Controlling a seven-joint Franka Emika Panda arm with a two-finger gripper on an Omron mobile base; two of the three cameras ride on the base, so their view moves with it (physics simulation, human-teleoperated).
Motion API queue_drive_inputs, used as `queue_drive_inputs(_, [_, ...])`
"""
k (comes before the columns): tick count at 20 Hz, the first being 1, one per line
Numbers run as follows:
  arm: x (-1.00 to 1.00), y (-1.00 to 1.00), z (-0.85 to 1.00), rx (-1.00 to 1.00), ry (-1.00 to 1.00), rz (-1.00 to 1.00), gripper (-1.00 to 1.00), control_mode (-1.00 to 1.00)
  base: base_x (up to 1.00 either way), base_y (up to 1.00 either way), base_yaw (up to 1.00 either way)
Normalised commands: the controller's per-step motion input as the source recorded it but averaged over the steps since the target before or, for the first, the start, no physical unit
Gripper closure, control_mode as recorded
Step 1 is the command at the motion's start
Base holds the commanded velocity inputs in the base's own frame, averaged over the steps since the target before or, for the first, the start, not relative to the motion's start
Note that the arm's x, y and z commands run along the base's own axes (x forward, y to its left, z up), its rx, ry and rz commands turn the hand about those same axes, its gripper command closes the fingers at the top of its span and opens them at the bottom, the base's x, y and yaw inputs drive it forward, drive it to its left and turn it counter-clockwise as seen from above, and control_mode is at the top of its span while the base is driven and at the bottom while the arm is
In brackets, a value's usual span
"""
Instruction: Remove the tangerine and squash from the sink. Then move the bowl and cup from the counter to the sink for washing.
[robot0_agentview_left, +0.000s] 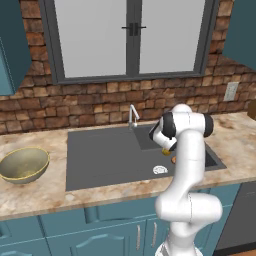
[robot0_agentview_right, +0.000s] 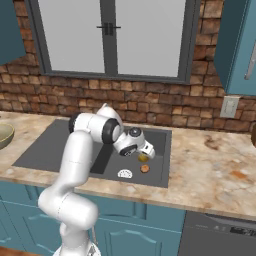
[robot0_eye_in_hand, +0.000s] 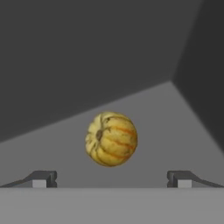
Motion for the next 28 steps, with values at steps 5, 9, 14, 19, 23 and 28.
queue_drive_inputs(5, [0.13,0.0,-0.12,0.01,0.03,-0.01,-1.0,-1.0,0.0,0.0,0.0])
queue_drive_inputs(9, [0.15,0.0,-0.15,0.0,0.06,-0.02,-1.0,-1.0,0.0,0.0,0.0])
queue_drive_inputs(14, [0.2,0.0,-0.12,0.0,0.0,-0.01,-1.0,-1.0,0.0,0.0,0.0])
queue_drive_inputs(19, [0.23,0.0,-0.1,0.0,0.0,0.0,-1.0,-1.0,0.0,0.0,0.0])
queue_drive_inputs(23, [0.2,0.0,-0.15,0.0,0.05,-0.02,-1.0,-1.0,0.0,0.0,0.0])
queue_drive_inputs(28, [0.22,0.0,-0.15,0.0,0.06,-0.02,-1.0,-1.0,0.0,0.0,0.0])
